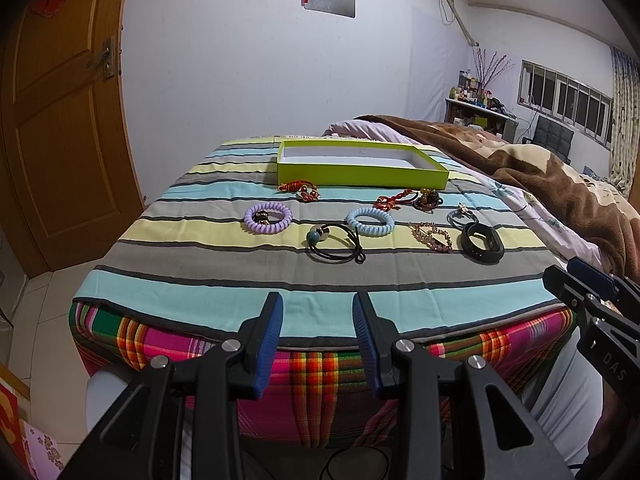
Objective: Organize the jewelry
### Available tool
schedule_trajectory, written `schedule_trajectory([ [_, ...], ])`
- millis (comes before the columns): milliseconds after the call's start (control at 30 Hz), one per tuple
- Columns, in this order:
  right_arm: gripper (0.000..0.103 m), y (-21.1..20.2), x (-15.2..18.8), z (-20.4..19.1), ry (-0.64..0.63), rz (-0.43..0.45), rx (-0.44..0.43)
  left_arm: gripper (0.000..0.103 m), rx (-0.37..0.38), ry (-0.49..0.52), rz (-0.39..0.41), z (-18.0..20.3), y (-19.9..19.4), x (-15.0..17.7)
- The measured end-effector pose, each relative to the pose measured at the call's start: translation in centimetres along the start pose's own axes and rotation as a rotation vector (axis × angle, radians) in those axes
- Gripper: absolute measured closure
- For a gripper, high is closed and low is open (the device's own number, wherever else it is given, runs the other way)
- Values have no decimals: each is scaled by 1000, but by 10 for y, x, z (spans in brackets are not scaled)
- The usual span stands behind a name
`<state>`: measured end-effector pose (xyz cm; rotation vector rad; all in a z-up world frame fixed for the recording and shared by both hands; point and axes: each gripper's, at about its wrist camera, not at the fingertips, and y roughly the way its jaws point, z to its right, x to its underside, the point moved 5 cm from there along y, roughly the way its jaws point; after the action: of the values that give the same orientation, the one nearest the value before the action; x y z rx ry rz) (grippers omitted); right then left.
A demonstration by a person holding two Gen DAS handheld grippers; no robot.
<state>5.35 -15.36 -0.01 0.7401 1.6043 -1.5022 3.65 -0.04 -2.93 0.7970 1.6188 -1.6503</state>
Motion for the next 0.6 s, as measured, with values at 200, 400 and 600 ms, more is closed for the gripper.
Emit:
schedule_trajectory([
  [200, 59, 2, 1, 1, 0, -5, -1, 65, -2, -1, -5, 0, 3, 0],
  [400, 59, 3, 1, 1, -1, -8, 0, 65, 7, -3, -13, 0, 7, -1],
  [600, 59, 16, -5, 7, 8, -22, 14, 65, 20, -9, -20, -2, 17, -8],
])
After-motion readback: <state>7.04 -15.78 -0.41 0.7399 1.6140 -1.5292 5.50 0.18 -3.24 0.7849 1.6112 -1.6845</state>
